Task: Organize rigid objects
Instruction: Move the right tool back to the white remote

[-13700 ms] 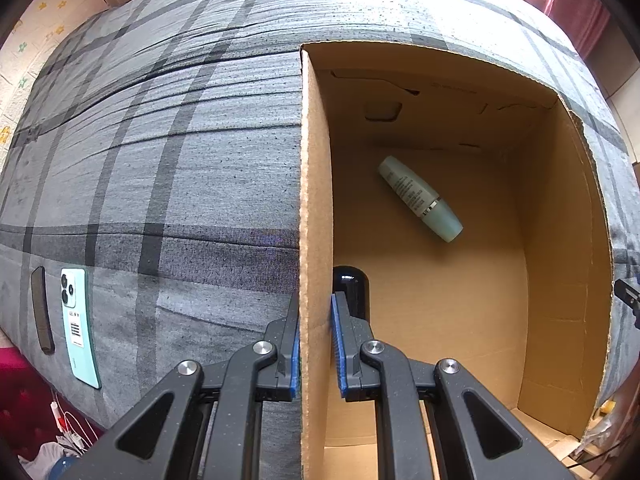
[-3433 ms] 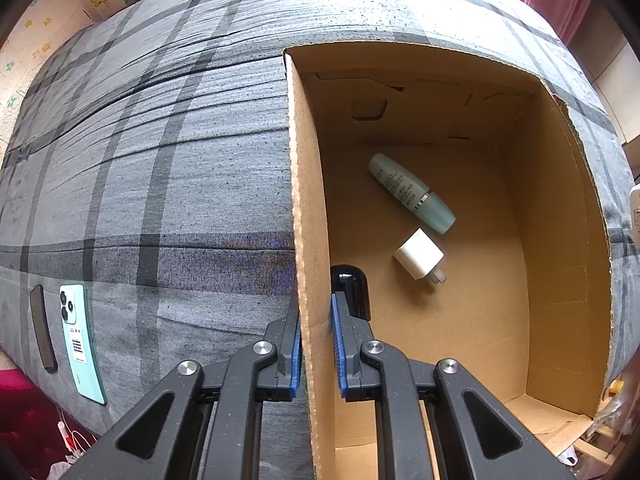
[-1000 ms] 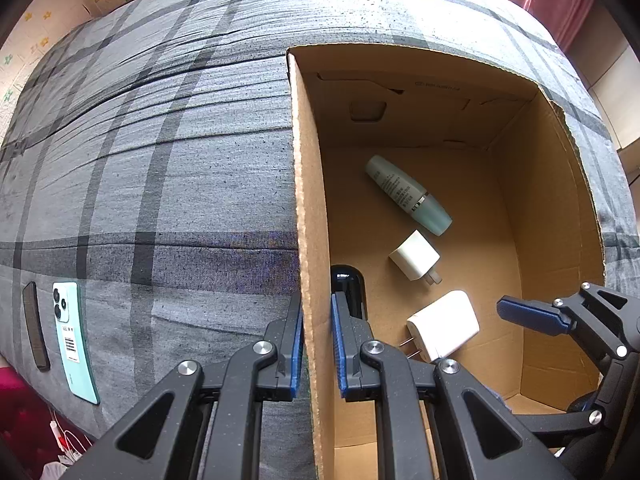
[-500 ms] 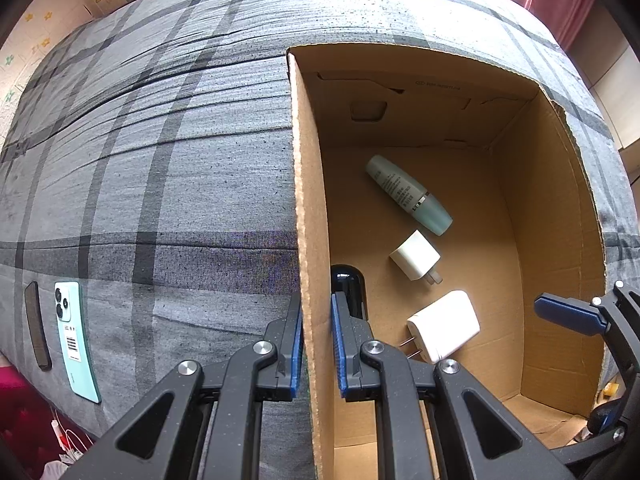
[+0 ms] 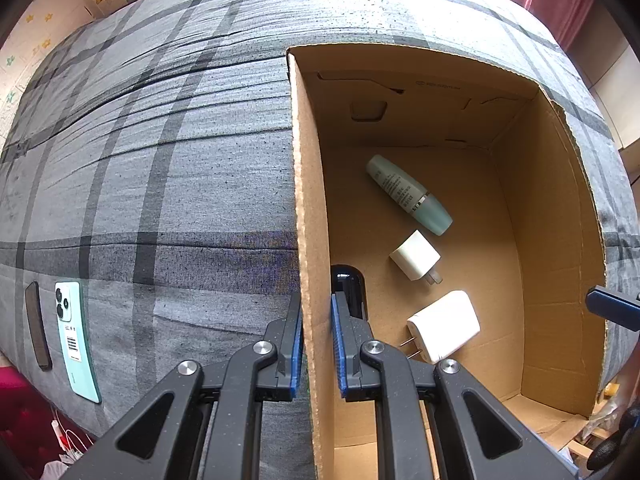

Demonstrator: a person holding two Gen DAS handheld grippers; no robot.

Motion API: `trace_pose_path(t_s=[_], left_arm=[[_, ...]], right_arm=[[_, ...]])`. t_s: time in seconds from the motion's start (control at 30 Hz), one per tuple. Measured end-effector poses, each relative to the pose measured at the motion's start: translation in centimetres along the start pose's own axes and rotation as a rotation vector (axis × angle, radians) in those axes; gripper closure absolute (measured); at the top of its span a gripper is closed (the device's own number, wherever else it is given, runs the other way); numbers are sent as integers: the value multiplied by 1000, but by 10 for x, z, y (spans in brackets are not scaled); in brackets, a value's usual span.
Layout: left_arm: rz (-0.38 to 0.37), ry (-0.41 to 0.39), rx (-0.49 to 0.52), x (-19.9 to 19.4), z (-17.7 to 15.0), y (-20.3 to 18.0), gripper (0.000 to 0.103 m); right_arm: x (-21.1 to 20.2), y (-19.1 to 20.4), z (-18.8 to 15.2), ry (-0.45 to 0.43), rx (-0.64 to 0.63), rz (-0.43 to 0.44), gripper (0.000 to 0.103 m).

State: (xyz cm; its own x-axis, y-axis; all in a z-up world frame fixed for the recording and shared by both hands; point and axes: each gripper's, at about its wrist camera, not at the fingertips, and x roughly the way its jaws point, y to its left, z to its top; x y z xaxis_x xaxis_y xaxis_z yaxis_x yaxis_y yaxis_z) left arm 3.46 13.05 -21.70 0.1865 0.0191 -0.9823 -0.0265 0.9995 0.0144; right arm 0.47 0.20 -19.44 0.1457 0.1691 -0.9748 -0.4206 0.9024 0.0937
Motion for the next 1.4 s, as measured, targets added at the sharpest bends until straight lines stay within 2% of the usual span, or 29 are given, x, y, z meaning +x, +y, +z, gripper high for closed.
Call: trace_pose_path(t_s=[0.33, 0.57, 0.87, 1.1, 1.4], left_arm=[[4, 3, 12, 1, 1, -1, 89], [7, 4, 13, 2, 1, -2, 89], [8, 5, 14, 2, 2, -2, 89], [19, 11, 19, 4, 2, -3, 89], [38, 18, 16, 5, 3, -5, 89]], right_arm=[[-33, -29, -5, -53, 86, -35, 3], [-53, -66, -5, -86, 162, -83, 3], [-60, -126, 3, -99, 251, -135, 3], [-42, -169, 9, -75, 296, -167, 3], [11, -214, 8, 12, 349, -176, 3]])
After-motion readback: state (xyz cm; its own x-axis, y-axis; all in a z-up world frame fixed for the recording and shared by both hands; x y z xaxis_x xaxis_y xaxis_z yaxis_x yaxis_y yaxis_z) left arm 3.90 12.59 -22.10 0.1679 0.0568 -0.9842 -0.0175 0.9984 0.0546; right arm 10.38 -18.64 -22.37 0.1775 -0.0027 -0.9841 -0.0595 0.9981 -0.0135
